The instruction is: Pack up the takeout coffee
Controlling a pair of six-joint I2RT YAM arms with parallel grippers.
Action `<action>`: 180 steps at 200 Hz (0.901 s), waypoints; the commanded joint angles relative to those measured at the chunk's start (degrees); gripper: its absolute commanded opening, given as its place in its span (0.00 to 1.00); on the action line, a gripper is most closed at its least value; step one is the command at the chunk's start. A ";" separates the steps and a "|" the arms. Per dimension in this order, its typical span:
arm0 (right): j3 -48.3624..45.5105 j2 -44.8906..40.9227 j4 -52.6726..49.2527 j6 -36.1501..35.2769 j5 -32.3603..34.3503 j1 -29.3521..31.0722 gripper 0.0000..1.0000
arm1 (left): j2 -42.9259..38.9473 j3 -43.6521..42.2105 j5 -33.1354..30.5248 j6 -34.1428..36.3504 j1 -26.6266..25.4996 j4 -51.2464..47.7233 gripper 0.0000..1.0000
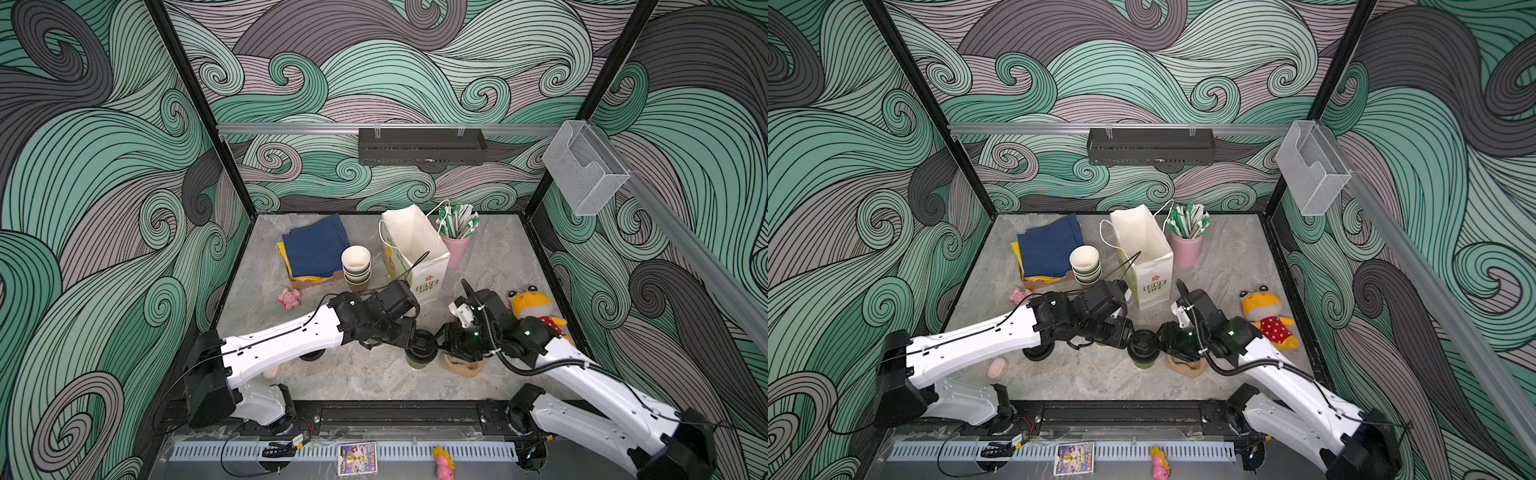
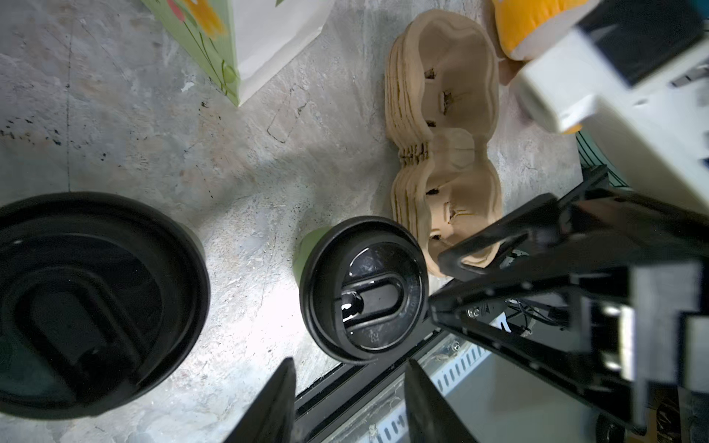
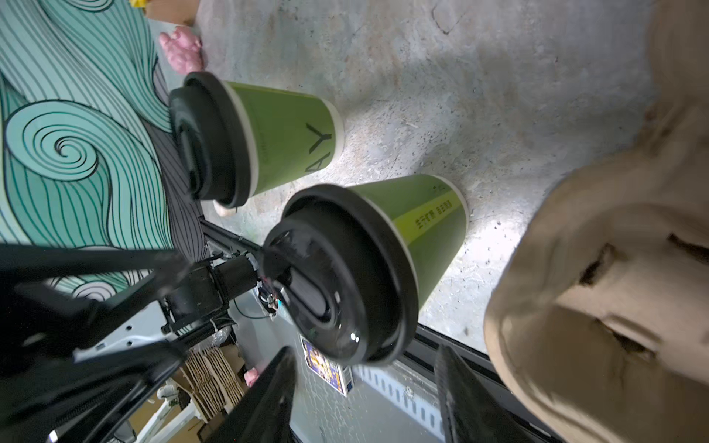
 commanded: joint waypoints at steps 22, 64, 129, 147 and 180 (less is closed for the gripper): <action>-2.42 -5.44 -5.42 2.71 3.23 -0.68 0.48 | 3.59 0.48 2.48 0.59 -0.36 0.97 0.46; -4.22 -1.74 2.69 5.78 2.22 -0.60 0.35 | 6.12 2.33 3.21 0.96 -0.36 -0.95 0.36; -5.38 2.84 6.03 5.28 1.35 -0.59 0.23 | 8.22 2.96 3.23 1.00 -0.34 -0.91 0.37; -6.41 3.29 6.36 5.68 1.67 -0.59 0.20 | 8.56 2.83 2.63 0.91 -0.34 -1.34 0.35; -8.17 3.86 6.17 7.13 2.54 -0.69 0.17 | 9.65 2.63 1.13 0.43 -0.01 -3.12 0.30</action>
